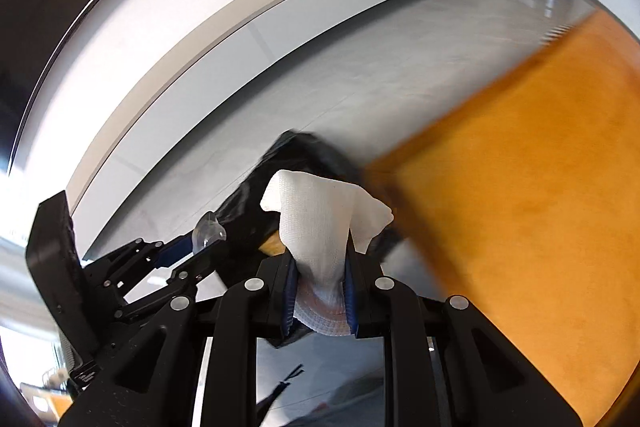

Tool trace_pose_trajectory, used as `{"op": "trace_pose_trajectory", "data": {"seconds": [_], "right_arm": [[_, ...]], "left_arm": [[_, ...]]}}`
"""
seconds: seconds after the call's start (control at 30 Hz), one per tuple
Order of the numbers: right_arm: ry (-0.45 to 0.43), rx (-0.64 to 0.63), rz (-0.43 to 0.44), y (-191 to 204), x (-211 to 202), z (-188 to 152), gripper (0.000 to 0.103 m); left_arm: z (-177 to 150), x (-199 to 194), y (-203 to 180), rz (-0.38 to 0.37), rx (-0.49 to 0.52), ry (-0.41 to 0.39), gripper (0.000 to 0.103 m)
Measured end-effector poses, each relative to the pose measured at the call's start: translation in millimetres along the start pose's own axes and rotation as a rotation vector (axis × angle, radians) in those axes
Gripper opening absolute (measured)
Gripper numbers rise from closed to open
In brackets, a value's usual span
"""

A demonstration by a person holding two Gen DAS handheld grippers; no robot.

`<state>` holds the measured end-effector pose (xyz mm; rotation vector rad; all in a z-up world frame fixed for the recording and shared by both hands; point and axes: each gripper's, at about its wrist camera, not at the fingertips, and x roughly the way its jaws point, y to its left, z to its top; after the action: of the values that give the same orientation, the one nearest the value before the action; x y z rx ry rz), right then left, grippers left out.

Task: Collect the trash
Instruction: 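Carry the cloth and packet to the black trash bag and open both tools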

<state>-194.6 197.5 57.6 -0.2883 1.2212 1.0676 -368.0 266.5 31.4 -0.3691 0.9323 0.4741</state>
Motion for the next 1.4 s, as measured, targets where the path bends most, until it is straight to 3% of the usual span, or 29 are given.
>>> {"op": "trace_pose_trajectory", "data": {"seconds": [0.1,0.13,0.17,0.2,0.23,0.43,0.6,0.73,1.03,1.4], "right_arm": [[0.025,-0.029,0.017,27,25,7,0.022],[0.036,-0.04,0.024,35,35,11,0.029],[0.051,-0.052,0.033,44,45,16,0.046],[0.057,-0.048,0.015,51,52,17,0.056],[0.054,-0.038,-0.004,54,56,18,0.064],[0.057,-0.046,0.011,59,57,13,0.064],[0.045,-0.018,0.036,46,44,11,0.064],[0.028,0.002,0.037,34,35,15,0.067],[-0.068,0.081,0.0,-28,-23,2,0.072],[-0.182,0.286,-0.151,-168,-109,-18,0.072]], "left_arm": [[-12,3,36,0.05,-0.092,0.014,0.025],[-14,3,44,0.058,-0.112,0.019,0.032],[-16,2,50,0.064,-0.136,0.024,0.041],[-16,1,55,0.07,-0.164,0.024,0.081],[-17,0,61,0.097,-0.203,0.025,0.097],[-15,-1,77,0.146,-0.22,0.0,0.097],[-16,-1,72,0.121,-0.222,0.0,0.097],[-12,-9,56,0.109,-0.164,-0.006,0.097],[24,-12,-23,0.011,-0.013,-0.029,0.097],[73,17,-156,-0.125,0.201,-0.002,0.097]]}}
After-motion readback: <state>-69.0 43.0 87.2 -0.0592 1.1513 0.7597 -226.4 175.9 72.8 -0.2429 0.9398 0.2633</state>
